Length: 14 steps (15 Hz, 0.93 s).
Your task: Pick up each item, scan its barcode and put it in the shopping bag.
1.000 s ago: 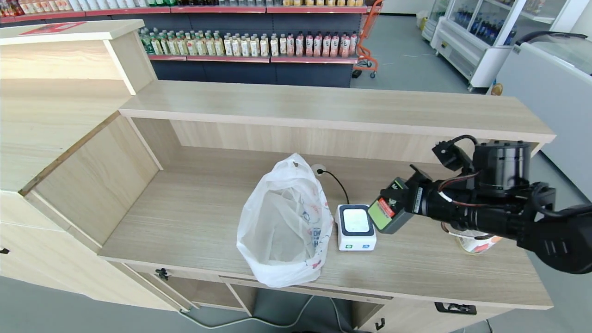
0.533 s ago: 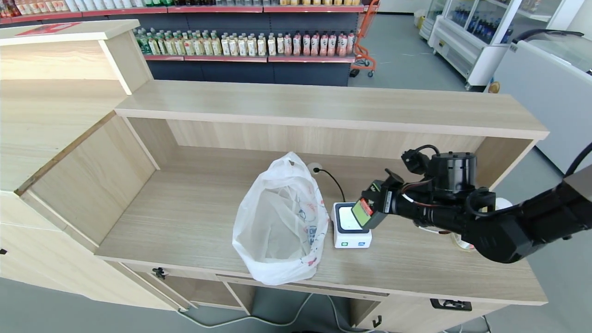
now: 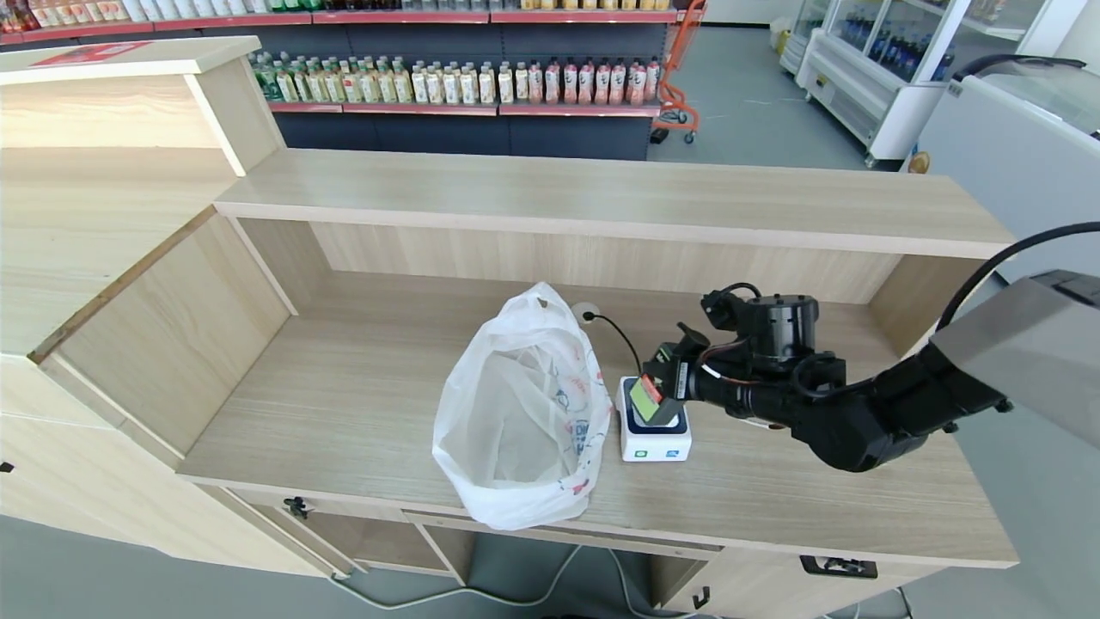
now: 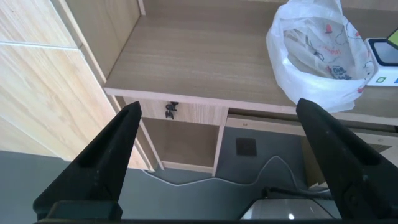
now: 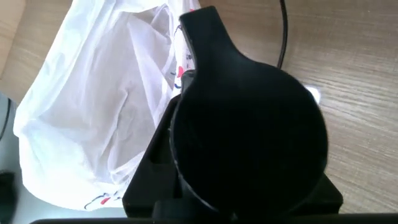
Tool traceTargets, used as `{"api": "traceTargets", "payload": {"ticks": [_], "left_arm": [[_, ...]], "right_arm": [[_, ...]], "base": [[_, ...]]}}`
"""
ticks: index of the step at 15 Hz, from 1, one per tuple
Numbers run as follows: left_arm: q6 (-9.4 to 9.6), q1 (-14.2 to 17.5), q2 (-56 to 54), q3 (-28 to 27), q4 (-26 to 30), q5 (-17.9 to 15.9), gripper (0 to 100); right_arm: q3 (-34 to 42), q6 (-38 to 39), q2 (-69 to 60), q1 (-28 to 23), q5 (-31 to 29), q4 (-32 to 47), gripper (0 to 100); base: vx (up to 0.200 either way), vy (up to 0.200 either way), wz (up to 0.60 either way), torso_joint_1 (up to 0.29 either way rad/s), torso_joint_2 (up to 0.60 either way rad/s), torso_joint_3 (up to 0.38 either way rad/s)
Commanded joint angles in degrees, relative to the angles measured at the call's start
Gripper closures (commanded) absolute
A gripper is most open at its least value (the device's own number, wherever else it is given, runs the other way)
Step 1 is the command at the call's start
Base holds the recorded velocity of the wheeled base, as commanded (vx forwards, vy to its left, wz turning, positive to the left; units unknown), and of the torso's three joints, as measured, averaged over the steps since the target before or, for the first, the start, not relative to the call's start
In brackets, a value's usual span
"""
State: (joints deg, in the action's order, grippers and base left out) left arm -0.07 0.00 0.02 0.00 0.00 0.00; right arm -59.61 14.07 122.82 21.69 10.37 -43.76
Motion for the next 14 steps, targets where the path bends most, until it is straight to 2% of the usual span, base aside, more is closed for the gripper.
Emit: {"api": "traceTargets", "payload": {"ticks": [1, 6, 14], "left_arm": [[-0.01, 0.0, -0.02, 0.0, 0.0, 0.0, 0], [-0.01, 0.0, 0.06, 0.0, 0.0, 0.0, 0], [-0.01, 0.0, 0.06, 0.0, 0.0, 0.0, 0]], "right_arm": [[-1.91, -0.01, 2.78, 0.55, 0.17, -0.01, 100], [-5.25, 0.08, 6.03, 1.08, 0.17, -0.01, 100], [-5.16, -1.5, 5.85, 1.16, -0.09, -0.01, 100]], "base": [[0.0, 0.0, 0.0, 0.0, 0.0, 0.0], [0.0, 0.0, 0.0, 0.0, 0.0, 0.0], [0.0, 0.0, 0.0, 0.0, 0.0, 0.0]]}}
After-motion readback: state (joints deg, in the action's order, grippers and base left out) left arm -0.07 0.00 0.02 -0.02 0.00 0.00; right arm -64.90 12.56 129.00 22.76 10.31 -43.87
